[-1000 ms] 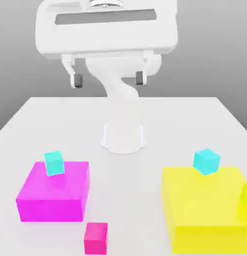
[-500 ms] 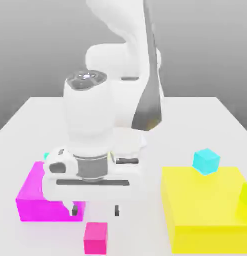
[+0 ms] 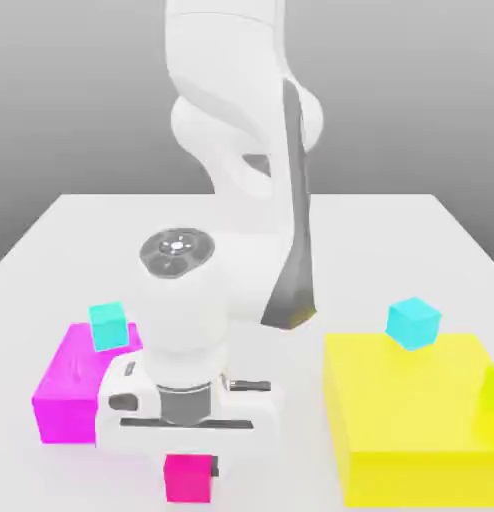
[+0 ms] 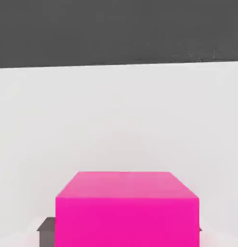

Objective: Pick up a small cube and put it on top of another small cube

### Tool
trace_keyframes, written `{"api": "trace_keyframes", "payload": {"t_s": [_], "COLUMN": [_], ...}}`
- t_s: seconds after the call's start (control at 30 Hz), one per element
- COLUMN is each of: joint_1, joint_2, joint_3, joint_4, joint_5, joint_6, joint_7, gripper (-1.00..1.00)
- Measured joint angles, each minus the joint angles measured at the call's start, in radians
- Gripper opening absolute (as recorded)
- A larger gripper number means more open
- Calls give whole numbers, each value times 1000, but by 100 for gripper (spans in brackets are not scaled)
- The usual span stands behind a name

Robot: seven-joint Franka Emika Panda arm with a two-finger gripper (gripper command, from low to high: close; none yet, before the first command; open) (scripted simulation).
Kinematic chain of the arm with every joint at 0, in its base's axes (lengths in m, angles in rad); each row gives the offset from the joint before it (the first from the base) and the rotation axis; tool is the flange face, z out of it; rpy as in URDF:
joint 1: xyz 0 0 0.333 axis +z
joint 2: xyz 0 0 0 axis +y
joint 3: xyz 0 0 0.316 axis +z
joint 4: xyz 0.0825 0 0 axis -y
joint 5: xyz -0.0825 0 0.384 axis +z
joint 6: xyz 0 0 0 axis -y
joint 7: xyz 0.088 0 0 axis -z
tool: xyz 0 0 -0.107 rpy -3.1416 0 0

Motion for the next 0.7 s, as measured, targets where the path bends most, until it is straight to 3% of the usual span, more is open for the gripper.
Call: {"api": "trace_keyframes", "payload": {"t_s": [0.07, 0.33, 0.5, 0.6, 0.63, 0.7], "joint_1": [21, 186, 372, 400, 402, 402], "joint_2": [-56, -164, -219, -150, -134, -134], "joint_3": [15, 232, 353, 366, 365, 365], "joint_4": [3, 115, 194, 199, 195, 195], "joint_5": [-20, -68, -93, -136, -144, -144], "joint_6": [-59, -281, -414, -352, -333, -333], "joint_7": [-17, -290, -484, -524, -524, -524], "gripper": [-100, -100, -100, -100, 100, 100]}}
